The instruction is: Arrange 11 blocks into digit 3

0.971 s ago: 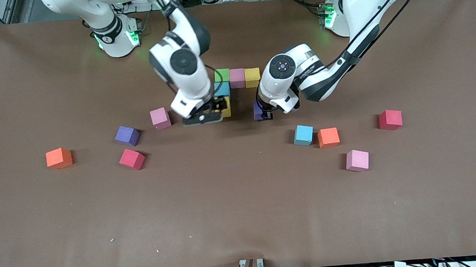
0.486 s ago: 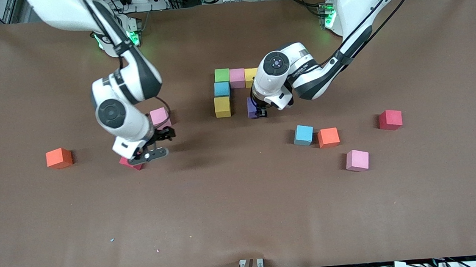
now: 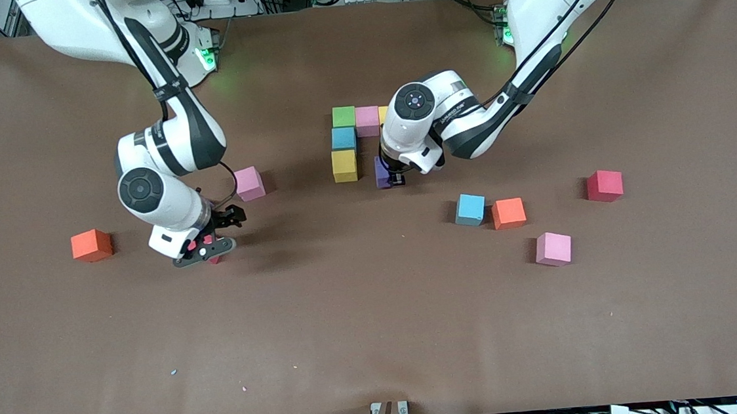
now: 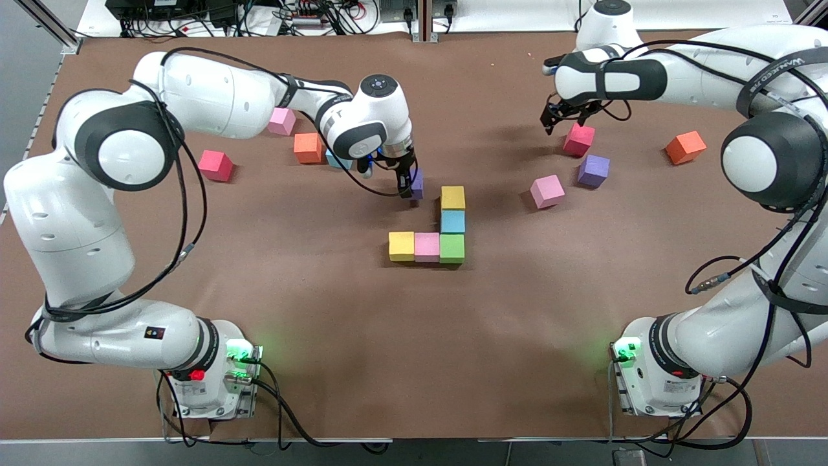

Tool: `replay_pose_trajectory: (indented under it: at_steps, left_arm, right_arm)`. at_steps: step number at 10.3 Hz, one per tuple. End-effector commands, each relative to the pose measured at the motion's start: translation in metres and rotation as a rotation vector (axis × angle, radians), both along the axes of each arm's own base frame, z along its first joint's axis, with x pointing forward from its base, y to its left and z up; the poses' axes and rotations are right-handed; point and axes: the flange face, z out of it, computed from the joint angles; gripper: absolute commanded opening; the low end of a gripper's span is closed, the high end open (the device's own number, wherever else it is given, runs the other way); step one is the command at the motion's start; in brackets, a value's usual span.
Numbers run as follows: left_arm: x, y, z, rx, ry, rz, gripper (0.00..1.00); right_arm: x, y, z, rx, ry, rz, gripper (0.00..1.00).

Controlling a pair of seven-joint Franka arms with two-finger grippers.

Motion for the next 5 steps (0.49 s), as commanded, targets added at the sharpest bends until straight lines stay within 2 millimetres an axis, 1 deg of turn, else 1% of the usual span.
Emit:
replay_pose_trajectory:
  at_steps: [1,2,3,5]
  left_arm:
    - [-0.0053,-0.0139,-0.0059,0.0,-0.002,0.023,0.0]
    - [-0.0055,-0.0139,-0.0067,0.001,-0.001,0.028,0.0]
    - [-0.0108,-0.0183,-0.0071,0.001,0.0,0.021,0.0]
    - [-0.0137,-0.0198,-0.0109,0.011,0.001,0.03,0.0]
  right_arm:
    - [0.0067,-0.0282,-0.0078,-0.011,-0.022,-0.142,1.0]
    - [0.0062,-0.0236,-0.0072,-0.016,-0.026,-0.235,1.0]
    - [0.0057,-0.02,-0.0079,-0.022,-0.029,-0.313,1.0]
    - [0.0077,-0.024,-0.0113,-0.019,-0.035,-0.409,1.0]
